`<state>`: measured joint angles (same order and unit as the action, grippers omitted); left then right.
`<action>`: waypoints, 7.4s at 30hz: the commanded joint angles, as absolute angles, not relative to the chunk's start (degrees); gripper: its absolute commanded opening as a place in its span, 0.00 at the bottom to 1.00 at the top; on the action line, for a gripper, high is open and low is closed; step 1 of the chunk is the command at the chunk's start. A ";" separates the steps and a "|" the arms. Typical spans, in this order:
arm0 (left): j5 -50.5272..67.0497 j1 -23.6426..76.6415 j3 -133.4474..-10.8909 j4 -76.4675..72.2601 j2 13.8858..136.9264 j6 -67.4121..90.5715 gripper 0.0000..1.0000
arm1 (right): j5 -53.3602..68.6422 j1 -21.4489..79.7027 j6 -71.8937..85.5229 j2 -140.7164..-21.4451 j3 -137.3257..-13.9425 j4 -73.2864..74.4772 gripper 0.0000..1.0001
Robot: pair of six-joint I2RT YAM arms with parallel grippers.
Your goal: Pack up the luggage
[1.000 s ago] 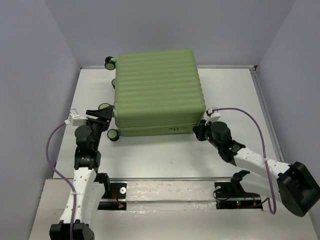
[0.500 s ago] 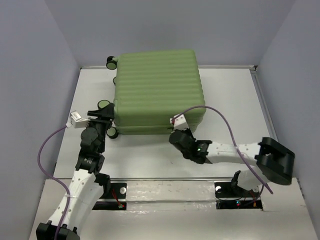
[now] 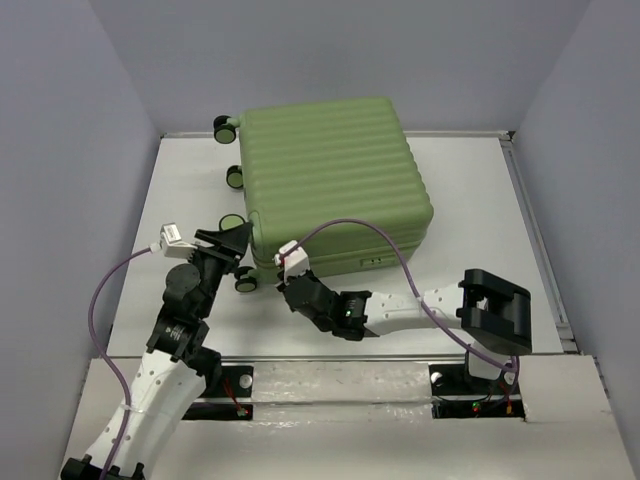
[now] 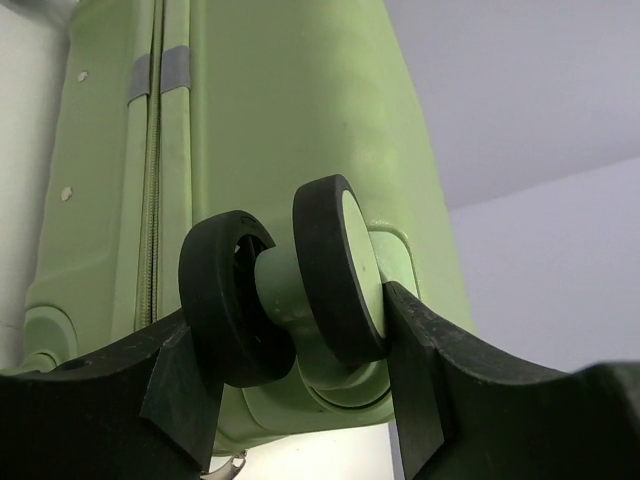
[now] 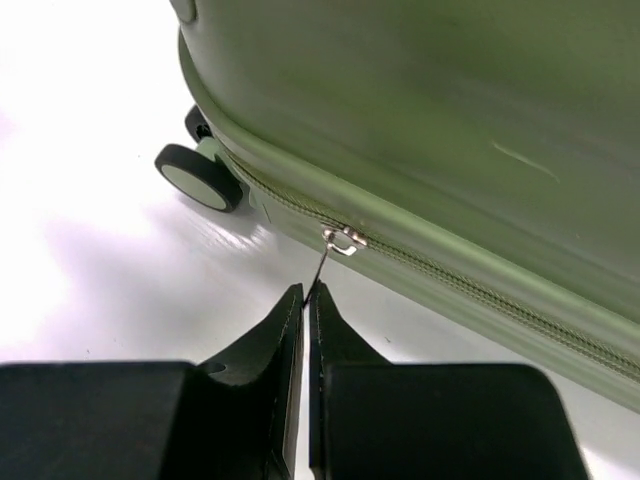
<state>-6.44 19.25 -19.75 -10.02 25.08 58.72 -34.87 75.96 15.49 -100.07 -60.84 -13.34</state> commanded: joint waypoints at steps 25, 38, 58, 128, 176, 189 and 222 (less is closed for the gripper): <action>16.70 21.45 -21.80 0.97 25.40 41.84 0.06 | -13.85 78.75 26.18 -84.93 -40.08 -29.33 0.79; 18.46 25.74 -20.39 -8.08 28.83 40.52 0.06 | -26.80 45.39 40.79 -47.38 -27.59 4.56 0.07; 4.93 56.78 -30.14 -24.61 51.76 38.50 0.06 | 21.90 14.15 16.44 -75.69 -58.01 -6.54 0.14; 23.64 49.48 -51.68 -17.57 71.28 33.48 0.06 | -0.27 39.90 24.17 -58.00 -15.11 -34.62 0.51; 7.66 59.41 -50.36 -63.36 76.99 62.04 0.06 | -40.14 76.01 12.23 -78.73 -21.51 -84.18 0.07; 4.83 66.01 -59.41 -65.21 83.23 65.56 0.06 | -51.77 80.24 2.88 -99.93 -39.19 -98.52 0.07; -4.23 25.49 -57.31 19.87 53.69 13.54 0.99 | -51.51 83.50 36.03 -64.35 -44.10 0.75 1.00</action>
